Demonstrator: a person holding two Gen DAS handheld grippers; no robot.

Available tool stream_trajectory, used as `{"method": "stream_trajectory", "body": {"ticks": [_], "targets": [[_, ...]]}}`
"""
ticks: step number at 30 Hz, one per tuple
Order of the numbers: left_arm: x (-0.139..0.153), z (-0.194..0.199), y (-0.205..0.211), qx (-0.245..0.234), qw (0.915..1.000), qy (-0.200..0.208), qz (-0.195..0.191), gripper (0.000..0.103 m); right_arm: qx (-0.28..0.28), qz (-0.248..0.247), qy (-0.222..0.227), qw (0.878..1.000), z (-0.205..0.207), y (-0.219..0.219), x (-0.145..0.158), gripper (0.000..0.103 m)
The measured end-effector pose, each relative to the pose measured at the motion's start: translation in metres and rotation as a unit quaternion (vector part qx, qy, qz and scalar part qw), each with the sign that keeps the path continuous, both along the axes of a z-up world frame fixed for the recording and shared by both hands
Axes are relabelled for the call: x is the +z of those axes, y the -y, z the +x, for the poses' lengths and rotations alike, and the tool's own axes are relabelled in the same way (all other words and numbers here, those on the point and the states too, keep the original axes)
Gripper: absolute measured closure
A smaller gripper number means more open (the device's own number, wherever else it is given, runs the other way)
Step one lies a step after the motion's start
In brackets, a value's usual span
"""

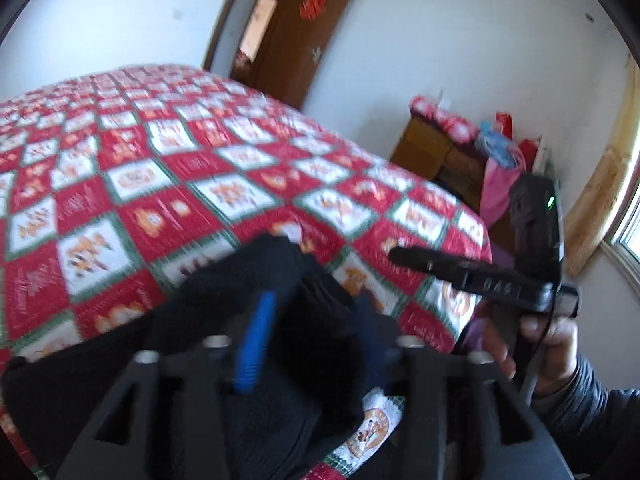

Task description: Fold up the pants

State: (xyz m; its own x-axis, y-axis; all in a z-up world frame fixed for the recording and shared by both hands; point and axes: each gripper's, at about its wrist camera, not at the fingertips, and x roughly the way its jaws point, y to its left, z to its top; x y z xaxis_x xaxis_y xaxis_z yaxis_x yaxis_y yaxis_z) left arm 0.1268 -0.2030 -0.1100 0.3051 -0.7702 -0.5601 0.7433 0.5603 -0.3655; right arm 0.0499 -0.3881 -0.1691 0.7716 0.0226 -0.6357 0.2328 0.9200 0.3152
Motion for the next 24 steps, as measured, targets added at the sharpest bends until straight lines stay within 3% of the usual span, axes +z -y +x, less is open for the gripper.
{"method": "stream_trajectory", "body": {"ticks": [2, 6, 9, 13, 15, 16, 17, 21, 24], "targets": [[0.012, -0.006, -0.021, 0.021, 0.9993, 0.022, -0.023, 0.03, 0.008, 0.007, 0.007, 1.0, -0.001, -0.004, 0.003, 0.04], [0.012, -0.007, -0.06, 0.078, 0.9957, 0.041, -0.027, 0.015, 0.038, 0.017, 0.033, 0.999, -0.005, -0.024, 0.015, 0.034], [-0.004, -0.003, -0.081, 0.117, 0.9921, 0.042, -0.011, 0.012, 0.092, 0.011, 0.042, 0.995, -0.004, -0.057, 0.018, 0.032], [-0.029, 0.006, -0.099, 0.154, 0.988, 0.015, 0.003, 0.012, 0.127, -0.044, 0.014, 0.991, 0.004, -0.095, 0.003, 0.033], [-0.036, 0.009, -0.102, 0.162, 0.9867, 0.009, 0.002, 0.012, 0.138, -0.053, -0.003, 0.989, 0.008, -0.1, -0.008, 0.055], [-0.039, 0.01, -0.104, 0.166, 0.9861, 0.008, 0.003, 0.012, 0.134, -0.054, -0.013, 0.989, 0.009, -0.099, -0.013, 0.075], [-0.04, 0.011, -0.104, 0.168, 0.9858, 0.009, 0.004, 0.012, 0.13, -0.053, -0.017, 0.99, 0.011, -0.097, -0.015, 0.084], [-0.042, 0.011, -0.104, 0.172, 0.9846, 0.024, 0.018, 0.012, 0.138, -0.05, 0.0, 0.989, -0.001, -0.088, -0.004, 0.089], [-0.049, 0.012, -0.105, 0.178, 0.9832, 0.031, 0.027, 0.004, 0.131, -0.073, -0.013, 0.989, -0.004, -0.087, 0.0, 0.089]]}}
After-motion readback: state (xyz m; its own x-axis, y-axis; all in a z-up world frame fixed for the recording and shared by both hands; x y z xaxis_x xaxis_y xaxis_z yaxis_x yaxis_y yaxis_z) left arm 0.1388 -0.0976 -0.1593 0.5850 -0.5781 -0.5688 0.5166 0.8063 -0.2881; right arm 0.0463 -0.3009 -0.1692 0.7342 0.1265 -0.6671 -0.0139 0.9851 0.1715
